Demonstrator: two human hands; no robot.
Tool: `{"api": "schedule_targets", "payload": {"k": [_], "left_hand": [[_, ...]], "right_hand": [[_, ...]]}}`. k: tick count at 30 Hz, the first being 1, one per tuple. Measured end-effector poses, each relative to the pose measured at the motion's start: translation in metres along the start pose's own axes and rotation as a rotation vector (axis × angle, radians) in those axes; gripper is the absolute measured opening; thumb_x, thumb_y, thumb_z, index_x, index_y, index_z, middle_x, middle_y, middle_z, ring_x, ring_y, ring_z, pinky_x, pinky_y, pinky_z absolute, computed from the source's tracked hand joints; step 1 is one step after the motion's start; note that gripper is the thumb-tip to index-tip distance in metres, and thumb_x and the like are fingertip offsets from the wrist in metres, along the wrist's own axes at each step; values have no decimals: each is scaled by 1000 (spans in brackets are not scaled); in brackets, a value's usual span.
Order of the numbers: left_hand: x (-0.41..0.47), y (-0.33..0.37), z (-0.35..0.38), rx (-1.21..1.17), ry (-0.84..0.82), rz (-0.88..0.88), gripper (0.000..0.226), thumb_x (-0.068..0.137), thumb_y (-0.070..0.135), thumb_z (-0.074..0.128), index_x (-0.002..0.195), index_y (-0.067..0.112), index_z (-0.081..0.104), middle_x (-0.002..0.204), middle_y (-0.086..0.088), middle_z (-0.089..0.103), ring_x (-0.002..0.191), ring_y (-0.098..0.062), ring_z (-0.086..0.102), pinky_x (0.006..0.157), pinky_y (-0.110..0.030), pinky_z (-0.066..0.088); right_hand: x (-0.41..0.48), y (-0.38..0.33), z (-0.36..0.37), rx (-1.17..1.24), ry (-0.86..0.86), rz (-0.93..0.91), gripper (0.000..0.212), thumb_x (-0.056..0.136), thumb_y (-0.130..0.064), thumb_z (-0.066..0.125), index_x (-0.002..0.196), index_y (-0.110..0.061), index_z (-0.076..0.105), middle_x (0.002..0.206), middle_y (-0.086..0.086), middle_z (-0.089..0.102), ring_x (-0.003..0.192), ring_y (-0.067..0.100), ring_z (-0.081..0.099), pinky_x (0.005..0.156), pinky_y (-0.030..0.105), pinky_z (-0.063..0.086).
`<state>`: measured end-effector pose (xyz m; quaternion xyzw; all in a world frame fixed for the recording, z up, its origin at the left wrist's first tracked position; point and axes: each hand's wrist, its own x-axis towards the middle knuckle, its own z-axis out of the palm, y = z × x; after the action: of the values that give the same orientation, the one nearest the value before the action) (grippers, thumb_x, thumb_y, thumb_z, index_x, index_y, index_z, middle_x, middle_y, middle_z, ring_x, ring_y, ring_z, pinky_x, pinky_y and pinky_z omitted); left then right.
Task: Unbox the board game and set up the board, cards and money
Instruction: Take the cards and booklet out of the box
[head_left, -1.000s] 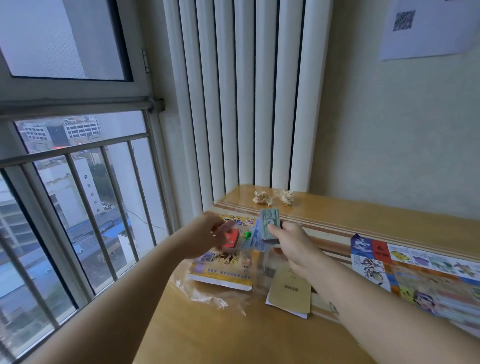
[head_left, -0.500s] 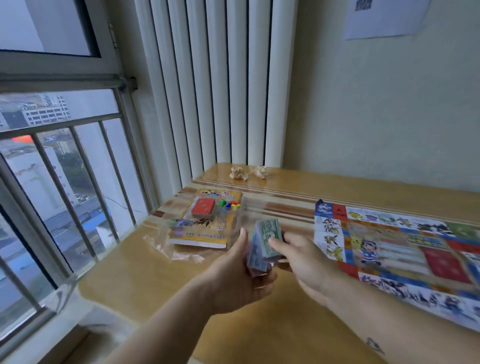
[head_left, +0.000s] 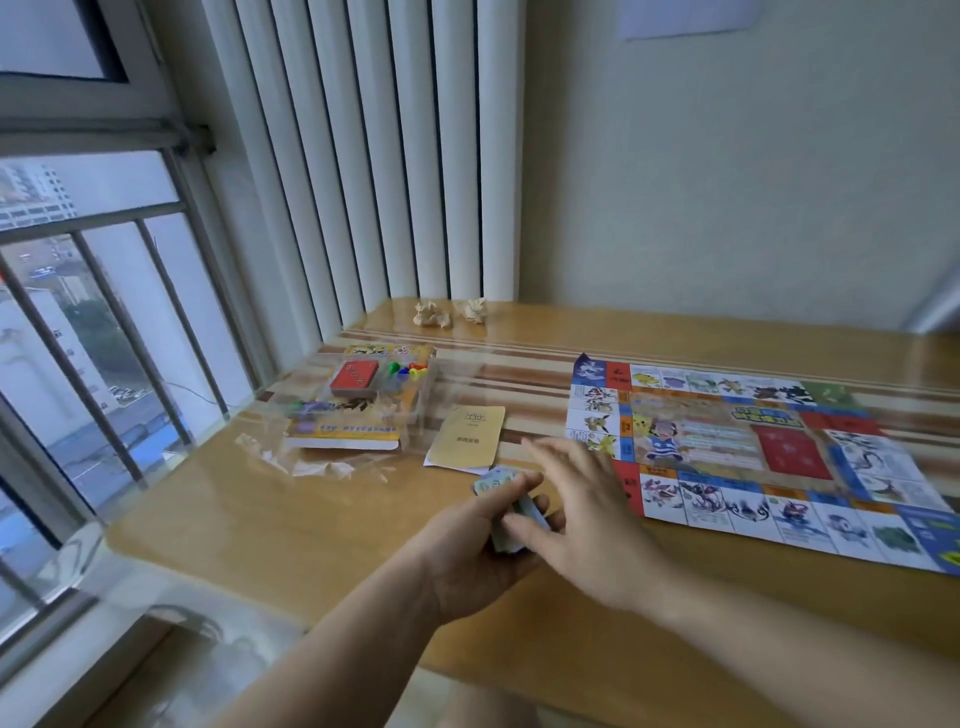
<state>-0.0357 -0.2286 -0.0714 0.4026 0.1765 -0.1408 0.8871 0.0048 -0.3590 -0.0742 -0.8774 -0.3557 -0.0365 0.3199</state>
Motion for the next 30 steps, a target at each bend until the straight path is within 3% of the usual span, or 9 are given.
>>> {"api": "schedule_targets", "payload": {"k": [3,5,9,14,18,21,23,27,30], "left_hand": [[-3,0,2,31,25,-47,16,79,10,63,93,2,62,83,-14,62,64,-23,67,54,-29,57],[-3,-4,4,117,29,-46,12,83,11,61,92,2,62,78,-13,67,66,-22,68,56,-29,57],[-3,-7,6,290,-43,-27,14,94,13,49,95,10,62,78,-5,71,73,-14,69,64,-28,54],[-4,-5,-3,360,-98,-23,16,87,7,54,90,10,70,92,-10,67,88,-19,63,85,-35,49],[-2,-5,-17,1249,29,370,32,90,13,59,122,8,57,105,7,47,103,-16,53,87,-18,36],[0,2,-30,1484,-18,417,45,87,27,64,127,8,53,111,-4,55,108,-21,53,93,-24,37],[-5,5,-35,1338,-89,298,50,82,30,66,123,5,54,112,-11,57,106,-24,54,101,-31,39],[-20,19,-49,704,-11,143,9,92,5,54,97,10,59,90,-8,63,81,-18,63,79,-31,54],[-26,29,-69,897,144,183,23,90,4,57,112,3,60,103,-18,66,94,-31,66,85,-40,56]], "right_hand": [[1,-2,-20,-88,-255,-133,112,75,-54,71,148,-37,-12,153,-23,-5,136,-8,-7,111,16,0],[4,-4,-24,-217,-371,-197,120,73,-52,74,145,-38,-21,154,-20,0,135,-9,-3,105,9,-1],[8,-6,-20,-250,-373,-229,111,78,-42,72,148,-40,-13,145,-10,31,132,7,28,101,17,24],[9,-2,-22,-152,-326,-217,93,82,-34,69,147,-47,3,142,-10,33,127,10,38,99,25,39],[10,-6,-15,-212,-306,-296,87,82,-40,67,148,-45,10,135,-14,30,123,2,29,87,9,24],[14,-11,-9,-185,-289,-294,73,85,-34,65,147,-33,26,128,-8,36,121,5,32,89,5,23],[18,-16,0,-184,-293,-294,70,86,-35,64,146,-27,29,127,-4,36,123,9,31,97,13,24],[29,-26,25,-178,-319,-232,70,88,-37,61,147,-22,26,132,1,34,129,16,27,104,23,22],[40,-34,46,-182,-376,-159,73,88,-39,61,148,-21,23,137,4,32,133,20,24,109,29,22]]}}
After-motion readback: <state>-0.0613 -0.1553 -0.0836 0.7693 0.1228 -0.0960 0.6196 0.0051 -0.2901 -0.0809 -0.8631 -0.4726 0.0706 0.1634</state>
